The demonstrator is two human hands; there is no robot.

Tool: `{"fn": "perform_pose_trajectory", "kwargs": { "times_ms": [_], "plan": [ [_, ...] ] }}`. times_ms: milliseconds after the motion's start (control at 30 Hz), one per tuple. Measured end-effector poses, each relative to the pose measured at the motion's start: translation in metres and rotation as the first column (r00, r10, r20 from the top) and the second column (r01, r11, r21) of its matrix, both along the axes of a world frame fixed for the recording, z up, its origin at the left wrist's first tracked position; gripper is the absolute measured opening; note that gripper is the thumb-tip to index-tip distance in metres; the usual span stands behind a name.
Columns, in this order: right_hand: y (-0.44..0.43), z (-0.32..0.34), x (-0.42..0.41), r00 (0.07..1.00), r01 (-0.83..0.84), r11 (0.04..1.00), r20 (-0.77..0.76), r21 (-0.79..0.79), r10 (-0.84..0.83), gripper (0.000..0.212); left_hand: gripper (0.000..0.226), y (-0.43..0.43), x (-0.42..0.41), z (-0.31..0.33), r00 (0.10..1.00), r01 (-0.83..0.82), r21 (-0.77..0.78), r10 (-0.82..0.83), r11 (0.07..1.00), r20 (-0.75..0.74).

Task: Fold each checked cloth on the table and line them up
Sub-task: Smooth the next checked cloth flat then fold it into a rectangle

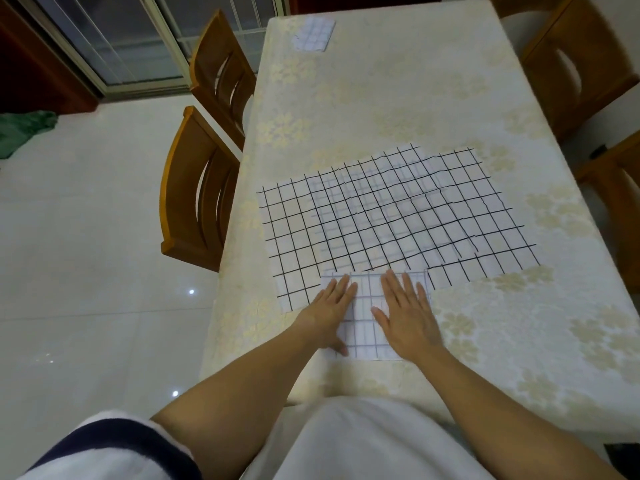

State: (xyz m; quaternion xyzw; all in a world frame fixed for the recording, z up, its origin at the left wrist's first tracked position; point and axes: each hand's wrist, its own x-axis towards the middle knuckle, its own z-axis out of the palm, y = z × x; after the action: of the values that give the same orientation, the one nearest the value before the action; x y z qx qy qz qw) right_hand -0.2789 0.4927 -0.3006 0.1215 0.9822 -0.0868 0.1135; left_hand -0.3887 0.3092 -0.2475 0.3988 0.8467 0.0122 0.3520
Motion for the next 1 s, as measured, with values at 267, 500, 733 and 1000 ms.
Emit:
{"fn": "perform_pose_trajectory", "kwargs": {
  "times_ms": [267,500,733,1000],
  "plan": [
    [0.046,0.005,0.012,0.992,0.112,0.993,0.058,0.026,-0.113,0.074,0.150,-0.018,-0.003,-0.006,0.996,-0.006,-0.075,-0.001,0.997,-0.094],
    [0.051,0.007,0.010,0.992,0.118,0.993,0.051,0.011,-0.118,0.081,0.155,-0.034,-0.001,-0.005,0.988,-0.022,-0.118,0.003,0.993,-0.155],
    [0.060,0.011,0.007,0.993,0.112,0.994,0.043,0.012,-0.113,0.087,0.149,-0.049,0.004,-0.001,0.985,-0.051,-0.129,0.029,0.990,-0.169],
    [0.070,0.041,-0.028,0.977,0.213,0.976,0.011,-0.043,-0.213,0.078,0.154,-0.057,0.002,0.004,0.991,-0.099,-0.049,0.094,0.994,-0.090]
  ]
}}
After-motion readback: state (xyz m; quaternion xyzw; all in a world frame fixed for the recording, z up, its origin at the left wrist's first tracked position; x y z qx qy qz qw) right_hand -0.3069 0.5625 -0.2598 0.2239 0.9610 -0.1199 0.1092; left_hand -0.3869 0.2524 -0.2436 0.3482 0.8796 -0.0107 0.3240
